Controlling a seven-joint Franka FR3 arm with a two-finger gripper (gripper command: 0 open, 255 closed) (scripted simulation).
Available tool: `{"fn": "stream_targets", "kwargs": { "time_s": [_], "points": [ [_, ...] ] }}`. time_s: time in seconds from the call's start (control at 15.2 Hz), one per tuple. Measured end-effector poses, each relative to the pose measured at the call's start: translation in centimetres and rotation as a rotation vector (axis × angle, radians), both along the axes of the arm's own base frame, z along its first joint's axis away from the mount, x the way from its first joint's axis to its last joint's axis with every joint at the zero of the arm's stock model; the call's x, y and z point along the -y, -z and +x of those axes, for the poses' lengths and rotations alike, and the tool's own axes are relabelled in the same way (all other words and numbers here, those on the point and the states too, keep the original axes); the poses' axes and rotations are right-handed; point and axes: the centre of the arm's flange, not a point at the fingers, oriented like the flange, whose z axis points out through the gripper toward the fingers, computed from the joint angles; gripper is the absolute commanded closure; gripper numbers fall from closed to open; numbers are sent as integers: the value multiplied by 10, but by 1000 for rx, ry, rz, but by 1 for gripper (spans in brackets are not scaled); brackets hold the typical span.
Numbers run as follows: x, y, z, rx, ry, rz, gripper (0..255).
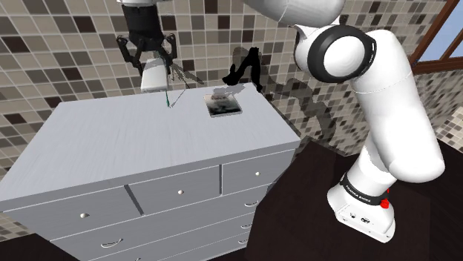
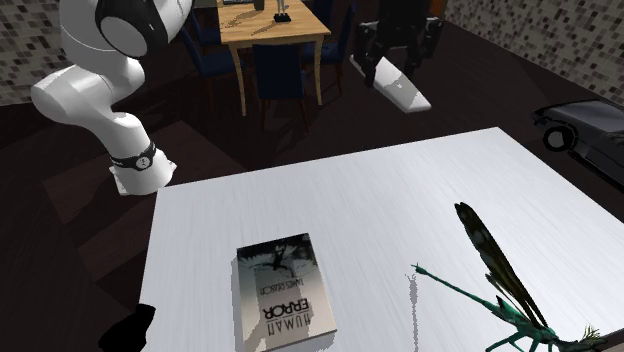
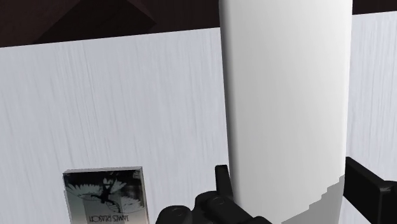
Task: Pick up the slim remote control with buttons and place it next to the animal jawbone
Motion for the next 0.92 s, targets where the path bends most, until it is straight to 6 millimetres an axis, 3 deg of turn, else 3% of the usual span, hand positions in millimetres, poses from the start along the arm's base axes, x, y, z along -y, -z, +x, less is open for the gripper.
{"fn": "stream_targets", "kwargs": {
  "time_s": [0.33,0.92],
  "points": [
    [49,-7,-12,-1,-1,0,255],
    [166,-6,-47,-1,2,-1,255]
  ]
}}
